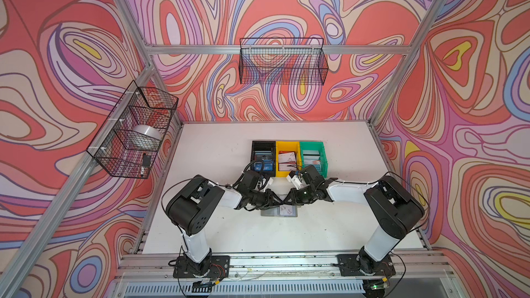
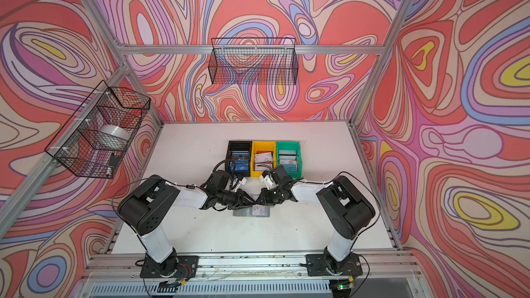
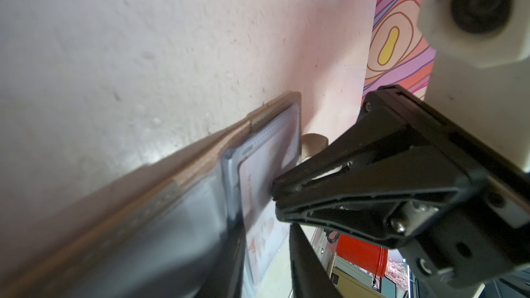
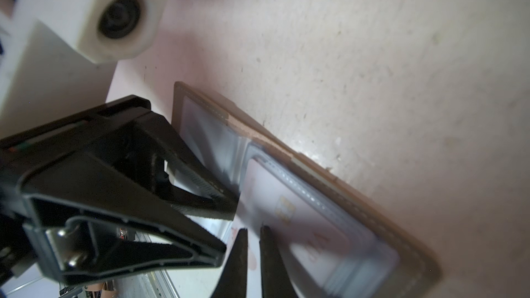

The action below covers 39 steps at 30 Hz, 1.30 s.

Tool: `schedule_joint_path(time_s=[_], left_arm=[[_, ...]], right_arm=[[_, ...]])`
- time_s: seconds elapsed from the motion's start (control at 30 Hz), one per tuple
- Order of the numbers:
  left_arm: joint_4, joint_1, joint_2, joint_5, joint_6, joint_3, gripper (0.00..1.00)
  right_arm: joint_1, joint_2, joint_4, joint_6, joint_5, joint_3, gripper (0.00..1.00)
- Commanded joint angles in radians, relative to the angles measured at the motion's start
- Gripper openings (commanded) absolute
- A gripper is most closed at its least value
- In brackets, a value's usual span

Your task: Take the credit cards out of the card holder

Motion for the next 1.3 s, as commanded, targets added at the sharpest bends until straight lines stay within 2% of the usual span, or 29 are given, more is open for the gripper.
schedule_joint_path(time_s=[0.0,0.27,0.4,0.7,1.27], left_arm=[[-0.107,-0.008,0.063,-0.14,0.026,-0.037,0.32],[0.047,-0.007,0.142,-0.111,-0.037,-0.071,0.34],[0.11,-0.008,0.173,-0.097,-0.067,-0.076,0.34],[0.083,-0.008,0.158,-0.106,-0.056,-0.079,0.33],[0.062,-0.007,0.147,-0.113,-0.049,-0.079,0.32]], right_arm=[[-0.002,0.048,-0.091,-0.001,0.071,-0.037,0.14],[-0.003,0.049,-0.107,-0.008,0.07,-0.036,0.14],[-0.021,0.003,-0.126,-0.009,0.073,-0.037,0.14],[-0.072,-0.12,-0.25,-0.054,0.123,-0.033,0.14],[-0.076,-0.068,-0.183,-0.035,0.069,-0.028,0.14]])
